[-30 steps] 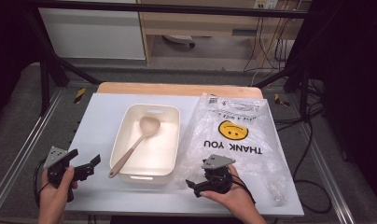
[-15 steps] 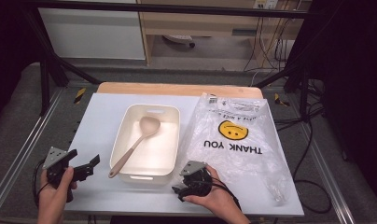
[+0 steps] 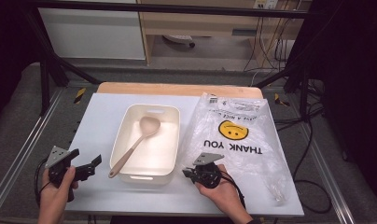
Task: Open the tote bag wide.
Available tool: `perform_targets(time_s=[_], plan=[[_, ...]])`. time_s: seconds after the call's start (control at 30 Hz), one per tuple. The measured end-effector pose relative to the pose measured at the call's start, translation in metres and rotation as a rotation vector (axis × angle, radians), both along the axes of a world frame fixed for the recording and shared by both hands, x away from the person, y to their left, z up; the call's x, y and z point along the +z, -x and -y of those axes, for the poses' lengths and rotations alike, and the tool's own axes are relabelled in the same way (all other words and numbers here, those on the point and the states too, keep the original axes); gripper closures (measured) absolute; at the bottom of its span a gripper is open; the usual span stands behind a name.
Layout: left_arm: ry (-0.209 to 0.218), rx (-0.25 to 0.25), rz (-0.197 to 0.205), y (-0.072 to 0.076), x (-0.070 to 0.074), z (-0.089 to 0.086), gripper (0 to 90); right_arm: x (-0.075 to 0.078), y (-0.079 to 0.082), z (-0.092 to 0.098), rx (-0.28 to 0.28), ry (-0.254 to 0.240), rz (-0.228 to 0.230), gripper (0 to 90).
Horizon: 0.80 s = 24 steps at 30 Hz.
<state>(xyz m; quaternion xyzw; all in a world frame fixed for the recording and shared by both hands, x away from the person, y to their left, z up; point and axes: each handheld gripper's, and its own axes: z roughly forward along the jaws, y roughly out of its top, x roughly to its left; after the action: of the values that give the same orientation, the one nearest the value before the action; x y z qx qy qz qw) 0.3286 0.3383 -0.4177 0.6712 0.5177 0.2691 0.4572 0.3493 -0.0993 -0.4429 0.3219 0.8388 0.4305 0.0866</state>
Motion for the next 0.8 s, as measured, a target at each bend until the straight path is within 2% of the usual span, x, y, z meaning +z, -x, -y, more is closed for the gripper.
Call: perform_targets(time_s=[0.17,0.37,0.57,0.7,0.8], plan=[[-0.01,0.001,-0.017,0.0,-0.003,-0.001,6.7,0.009,-0.002,0.005,-0.009,-0.073,0.014,86.3],[0.0,0.013,-0.016,0.0,-0.003,-0.002,6.8,0.014,-0.007,0.01,-0.029,-0.117,0.02,86.7],[-0.014,0.009,-0.015,0.001,-0.002,0.0,6.8,0.023,-0.011,0.015,-0.04,-0.149,0.029,87.0],[-0.016,0.008,-0.014,0.001,-0.002,-0.001,6.8,0.034,-0.016,0.015,-0.053,-0.183,0.048,87.2],[-0.009,0.006,-0.015,0.0,-0.002,-0.001,6.8,0.042,-0.024,0.014,-0.074,-0.208,0.041,87.5]])
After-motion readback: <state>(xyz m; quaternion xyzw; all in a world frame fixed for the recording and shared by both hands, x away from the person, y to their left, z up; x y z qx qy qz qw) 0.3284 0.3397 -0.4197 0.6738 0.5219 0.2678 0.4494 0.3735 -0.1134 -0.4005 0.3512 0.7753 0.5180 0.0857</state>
